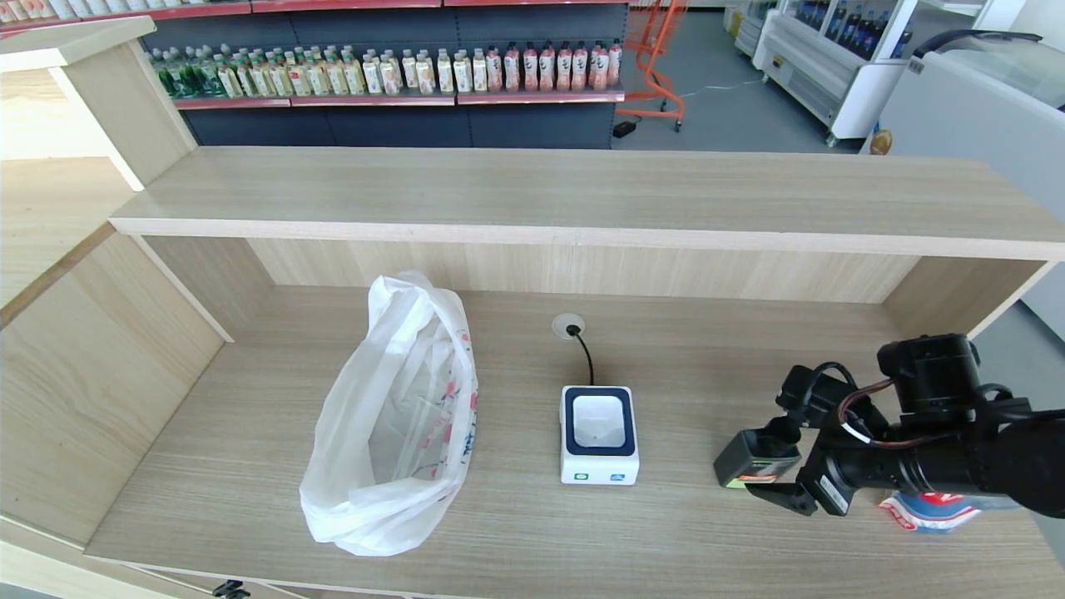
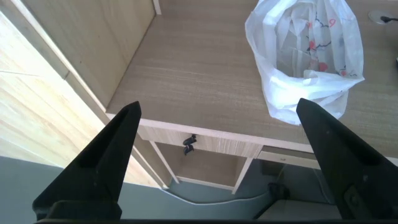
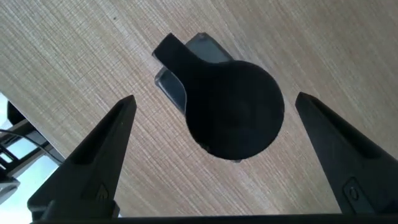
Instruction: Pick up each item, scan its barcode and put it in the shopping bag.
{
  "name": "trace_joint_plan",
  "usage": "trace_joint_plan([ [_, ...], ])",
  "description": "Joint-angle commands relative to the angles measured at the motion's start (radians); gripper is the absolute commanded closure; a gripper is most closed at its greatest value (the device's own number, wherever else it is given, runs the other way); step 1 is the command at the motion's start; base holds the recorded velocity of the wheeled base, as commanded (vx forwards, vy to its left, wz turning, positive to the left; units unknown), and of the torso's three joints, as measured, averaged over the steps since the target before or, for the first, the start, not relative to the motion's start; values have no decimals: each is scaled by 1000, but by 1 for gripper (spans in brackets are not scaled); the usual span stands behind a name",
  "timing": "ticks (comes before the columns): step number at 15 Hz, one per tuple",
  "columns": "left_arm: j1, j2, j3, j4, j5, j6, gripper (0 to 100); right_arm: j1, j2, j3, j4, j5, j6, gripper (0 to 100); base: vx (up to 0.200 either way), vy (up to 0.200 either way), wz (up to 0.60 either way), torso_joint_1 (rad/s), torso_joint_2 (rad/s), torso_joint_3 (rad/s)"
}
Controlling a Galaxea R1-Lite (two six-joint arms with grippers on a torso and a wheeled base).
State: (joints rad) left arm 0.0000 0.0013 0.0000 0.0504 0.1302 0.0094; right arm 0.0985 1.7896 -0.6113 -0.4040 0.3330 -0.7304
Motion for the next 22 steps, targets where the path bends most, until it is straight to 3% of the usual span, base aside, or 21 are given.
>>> trace_joint_plan([
  [1,0,0,0,0,0,0,0,12,40,-8,-13,3,0,0,0,0,0,0,0,0],
  [5,0,0,0,0,0,0,0,36,63,-12,-22,4,0,0,0,0,0,0,0,0],
  [6,0,0,0,0,0,0,0,41,74,-13,-45,9,2,100,0,0,0,0,0,0],
  [15,0,0,0,0,0,0,0,32,71,10,-133,38,11,100,0,0,0,0,0,0],
  [19,0,0,0,0,0,0,0,-23,-220,96,-124,41,215,100,0,0,0,0,0,0],
  [21,0,0,0,0,0,0,0,-23,-407,173,-131,40,158,100,0,0,0,0,0,0],
  [22,0,0,0,0,0,0,0,-25,-480,185,-133,41,0,100,0,0,0,0,0,0],
])
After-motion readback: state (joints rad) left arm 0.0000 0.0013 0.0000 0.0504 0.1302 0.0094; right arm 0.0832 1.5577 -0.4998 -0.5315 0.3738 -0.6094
